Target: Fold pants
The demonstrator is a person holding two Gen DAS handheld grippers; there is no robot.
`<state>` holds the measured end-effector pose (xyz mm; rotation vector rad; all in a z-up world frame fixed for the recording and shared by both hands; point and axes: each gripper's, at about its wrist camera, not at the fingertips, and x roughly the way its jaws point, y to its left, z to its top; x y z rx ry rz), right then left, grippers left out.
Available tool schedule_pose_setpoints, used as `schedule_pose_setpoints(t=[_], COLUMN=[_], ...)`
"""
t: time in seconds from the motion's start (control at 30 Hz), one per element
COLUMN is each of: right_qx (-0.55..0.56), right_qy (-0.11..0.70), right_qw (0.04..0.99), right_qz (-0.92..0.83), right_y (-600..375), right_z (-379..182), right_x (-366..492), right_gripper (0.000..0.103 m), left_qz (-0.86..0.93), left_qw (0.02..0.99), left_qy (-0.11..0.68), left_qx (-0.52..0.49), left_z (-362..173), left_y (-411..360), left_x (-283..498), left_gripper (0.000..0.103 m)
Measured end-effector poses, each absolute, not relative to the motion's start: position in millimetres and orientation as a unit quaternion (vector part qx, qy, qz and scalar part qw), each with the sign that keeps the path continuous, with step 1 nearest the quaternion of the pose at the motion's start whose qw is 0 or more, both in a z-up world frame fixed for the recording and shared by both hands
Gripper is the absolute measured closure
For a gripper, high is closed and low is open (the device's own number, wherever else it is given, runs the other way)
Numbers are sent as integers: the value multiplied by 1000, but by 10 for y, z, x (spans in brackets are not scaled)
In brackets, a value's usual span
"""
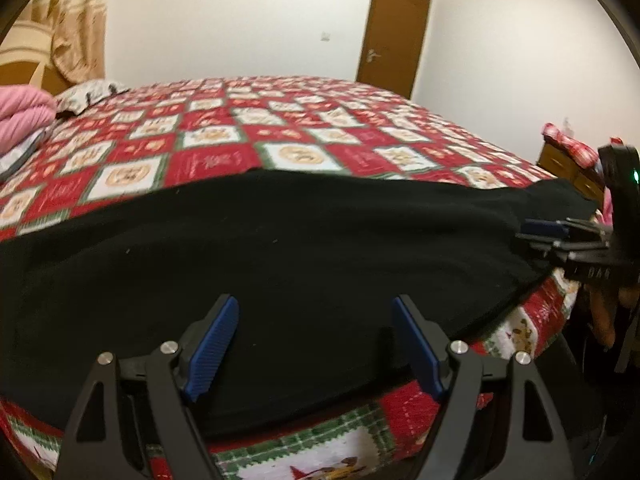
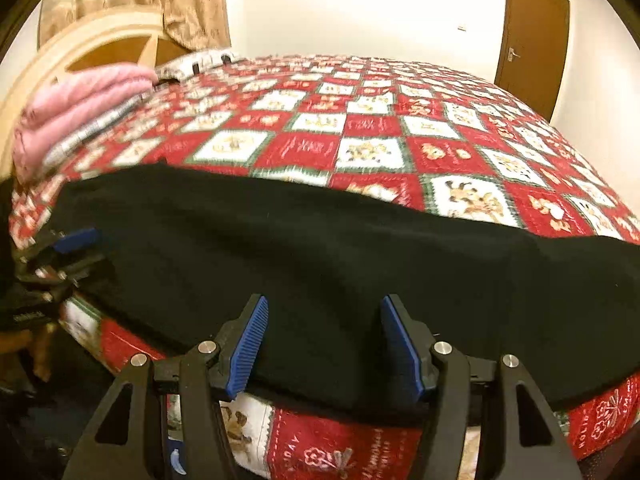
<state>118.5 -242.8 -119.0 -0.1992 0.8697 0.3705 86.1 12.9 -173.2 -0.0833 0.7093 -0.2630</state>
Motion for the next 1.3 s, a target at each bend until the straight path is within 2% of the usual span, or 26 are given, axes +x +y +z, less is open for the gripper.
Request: schedule_pose_setpoints(t=[0.17, 0.3, 0.77, 1.07, 1.3], right_qx=[-156, -134, -128, -102, -35], right_qy=[418, 439, 433, 393, 415], right_qw=[880, 873, 874, 883, 856], right_qz=[161, 166, 179, 236, 306], right_y=[-2301, -2377, -2374, -1912, -1127], right_z=[-1372, -1380, -1307, -982, -864], right_x=[1075, 1084, 952, 1062, 1775], right_gripper=[42, 42, 42, 42, 42], left_qz=[-126, -124, -107, 55, 123], left_qw=[926, 926, 928, 943, 933], left_qy=[355, 357, 357, 329, 333], left_qx=[-33, -18, -7, -16, -65], left_z=[-1753, -1768, -1713, -1530, -1580], left_y=[91, 36, 154, 1208, 1964], left_x=[861, 850, 852, 986, 1036], left_gripper=[16, 11, 11, 11, 11])
